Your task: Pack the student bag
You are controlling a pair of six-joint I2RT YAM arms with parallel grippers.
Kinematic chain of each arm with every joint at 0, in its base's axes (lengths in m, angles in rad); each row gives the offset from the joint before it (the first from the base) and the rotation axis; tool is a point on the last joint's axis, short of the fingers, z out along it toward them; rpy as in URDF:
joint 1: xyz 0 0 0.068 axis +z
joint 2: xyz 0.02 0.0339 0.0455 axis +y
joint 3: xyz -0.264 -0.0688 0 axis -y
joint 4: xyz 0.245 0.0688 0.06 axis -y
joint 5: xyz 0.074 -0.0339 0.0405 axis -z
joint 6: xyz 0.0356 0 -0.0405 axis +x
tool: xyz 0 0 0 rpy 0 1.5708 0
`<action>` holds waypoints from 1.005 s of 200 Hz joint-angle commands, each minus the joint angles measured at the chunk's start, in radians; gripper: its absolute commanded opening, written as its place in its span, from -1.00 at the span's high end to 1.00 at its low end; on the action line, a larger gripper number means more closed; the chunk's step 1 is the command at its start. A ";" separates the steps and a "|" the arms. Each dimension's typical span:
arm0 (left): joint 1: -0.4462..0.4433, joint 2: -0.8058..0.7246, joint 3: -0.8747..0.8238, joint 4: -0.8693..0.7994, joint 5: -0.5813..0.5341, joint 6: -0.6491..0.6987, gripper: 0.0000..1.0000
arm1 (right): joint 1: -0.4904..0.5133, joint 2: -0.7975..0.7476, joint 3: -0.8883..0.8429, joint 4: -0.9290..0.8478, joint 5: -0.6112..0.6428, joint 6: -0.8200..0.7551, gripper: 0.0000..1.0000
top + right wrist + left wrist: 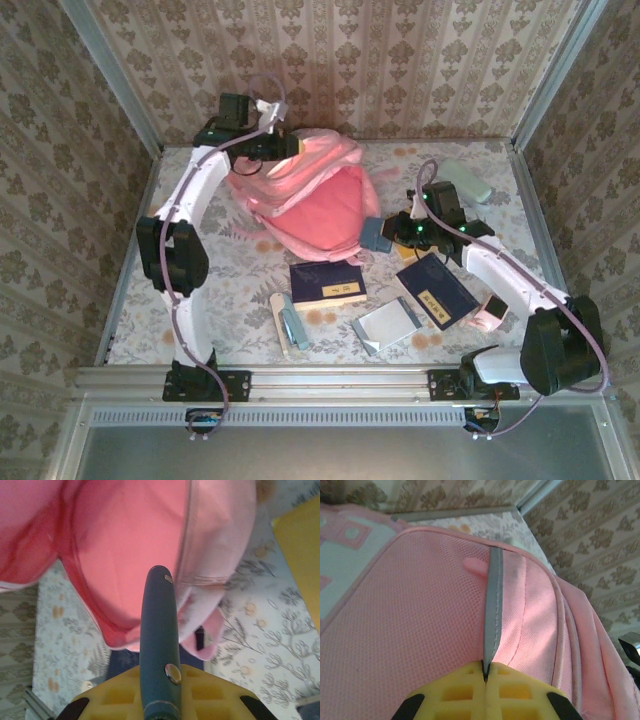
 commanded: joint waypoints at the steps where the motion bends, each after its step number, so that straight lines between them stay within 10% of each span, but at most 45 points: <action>1: 0.011 -0.069 0.042 0.072 0.037 -0.110 1.00 | -0.007 -0.046 0.087 -0.031 -0.056 0.035 1.00; 166: 0.089 -0.228 -0.218 0.568 0.263 -0.502 1.00 | 0.169 0.711 0.596 0.506 -0.179 0.536 1.00; 201: 0.094 -0.225 -0.230 0.671 0.269 -0.588 1.00 | 0.246 0.926 0.776 0.485 -0.060 0.580 0.59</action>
